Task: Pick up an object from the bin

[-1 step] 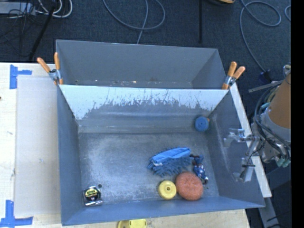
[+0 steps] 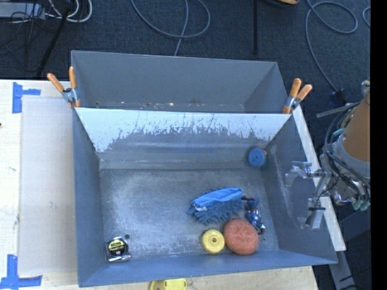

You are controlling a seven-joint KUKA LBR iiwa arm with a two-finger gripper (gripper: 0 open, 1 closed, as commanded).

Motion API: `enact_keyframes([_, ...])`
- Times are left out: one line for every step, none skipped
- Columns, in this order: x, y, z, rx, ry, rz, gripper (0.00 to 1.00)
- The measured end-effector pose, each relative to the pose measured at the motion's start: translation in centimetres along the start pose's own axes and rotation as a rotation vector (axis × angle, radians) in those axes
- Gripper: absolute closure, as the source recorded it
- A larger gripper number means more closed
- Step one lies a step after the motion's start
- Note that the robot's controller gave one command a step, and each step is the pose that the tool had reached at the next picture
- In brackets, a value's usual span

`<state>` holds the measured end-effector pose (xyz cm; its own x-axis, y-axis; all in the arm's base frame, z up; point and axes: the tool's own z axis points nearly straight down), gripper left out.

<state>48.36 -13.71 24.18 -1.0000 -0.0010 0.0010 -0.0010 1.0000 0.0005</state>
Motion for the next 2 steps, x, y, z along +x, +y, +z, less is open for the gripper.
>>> enact_keyframes([-0.2, 0.8, 4.9, 0.001, -0.006, 0.055, 0.00])
enact_keyframes([0.0, 1.2, 7.8, -0.002, 0.007, 0.090, 0.00])
